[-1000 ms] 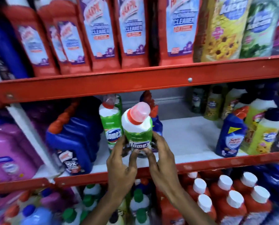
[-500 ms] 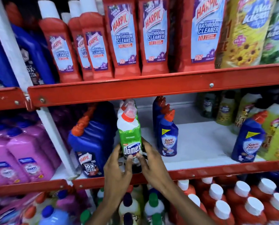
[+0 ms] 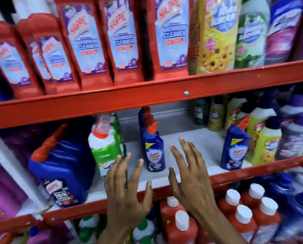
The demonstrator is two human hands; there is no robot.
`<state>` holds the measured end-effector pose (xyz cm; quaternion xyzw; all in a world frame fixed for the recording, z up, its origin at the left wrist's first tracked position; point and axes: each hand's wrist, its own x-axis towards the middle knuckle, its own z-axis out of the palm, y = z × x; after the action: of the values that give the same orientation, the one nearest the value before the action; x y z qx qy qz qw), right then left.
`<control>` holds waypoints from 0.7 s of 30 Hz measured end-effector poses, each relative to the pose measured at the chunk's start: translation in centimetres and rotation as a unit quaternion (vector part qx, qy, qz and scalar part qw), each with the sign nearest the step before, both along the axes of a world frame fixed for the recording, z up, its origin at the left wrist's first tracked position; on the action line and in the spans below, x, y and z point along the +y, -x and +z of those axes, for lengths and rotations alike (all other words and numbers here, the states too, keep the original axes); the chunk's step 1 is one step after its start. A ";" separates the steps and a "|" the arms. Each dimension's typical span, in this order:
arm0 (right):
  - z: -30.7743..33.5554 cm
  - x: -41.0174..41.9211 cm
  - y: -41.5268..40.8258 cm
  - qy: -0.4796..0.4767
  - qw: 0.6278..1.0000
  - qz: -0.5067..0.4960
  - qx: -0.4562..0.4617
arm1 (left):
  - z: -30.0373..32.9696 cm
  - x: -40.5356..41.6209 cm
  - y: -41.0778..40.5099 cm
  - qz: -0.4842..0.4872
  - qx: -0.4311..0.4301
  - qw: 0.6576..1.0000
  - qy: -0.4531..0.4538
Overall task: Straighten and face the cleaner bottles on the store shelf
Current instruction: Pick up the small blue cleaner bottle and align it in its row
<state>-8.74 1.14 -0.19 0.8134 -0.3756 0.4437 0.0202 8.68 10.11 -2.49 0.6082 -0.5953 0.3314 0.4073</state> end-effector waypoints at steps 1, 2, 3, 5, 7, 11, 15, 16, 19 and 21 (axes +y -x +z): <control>-0.1 -0.6 1.4 0.008 0.999 -0.028 0.014 | -0.1 -0.9 1.1 -0.011 -0.016 0.999 -0.027; -0.2 -1.2 2.8 0.012 0.998 -0.053 0.025 | -0.3 -1.9 2.3 -0.025 -0.030 0.998 -0.054; -0.3 -1.7 4.0 0.013 0.997 -0.073 0.032 | -0.4 -2.9 3.2 -0.038 -0.042 0.995 -0.080; -0.5 -2.9 6.8 0.002 0.993 -0.114 0.044 | -0.7 -5.1 5.6 -0.069 -0.058 0.988 -0.130; -0.8 -4.1 9.5 -0.008 0.987 -0.150 0.057 | -0.9 -7.3 8.0 -0.097 -0.058 0.978 -0.174; -1.7 -6.4 13.9 -0.037 0.984 -0.170 0.032 | -0.9 -11.4 12.3 -0.148 -0.019 0.959 -0.243; -2.8 -8.4 16.4 -0.120 0.985 -0.114 -0.043 | -0.6 -14.8 15.9 -0.195 0.084 0.934 -0.286; -2.9 -8.9 16.7 -0.157 0.981 -0.094 -0.066 | -0.5 -15.5 16.6 -0.205 0.111 0.929 -0.288; -2.4 -10.5 17.1 -0.216 0.970 -0.034 -0.106 | -0.2 -17.3 18.3 -0.238 0.204 0.908 -0.278; -2.0 -11.3 17.1 -0.228 0.966 -0.003 -0.118 | -0.1 -18.2 19.0 -0.252 0.265 0.890 -0.274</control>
<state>-25.87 -10.16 -2.17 0.7373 -0.4693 0.4388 -0.2088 -10.27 -8.05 -2.60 0.5907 -0.6655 -0.1318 0.4368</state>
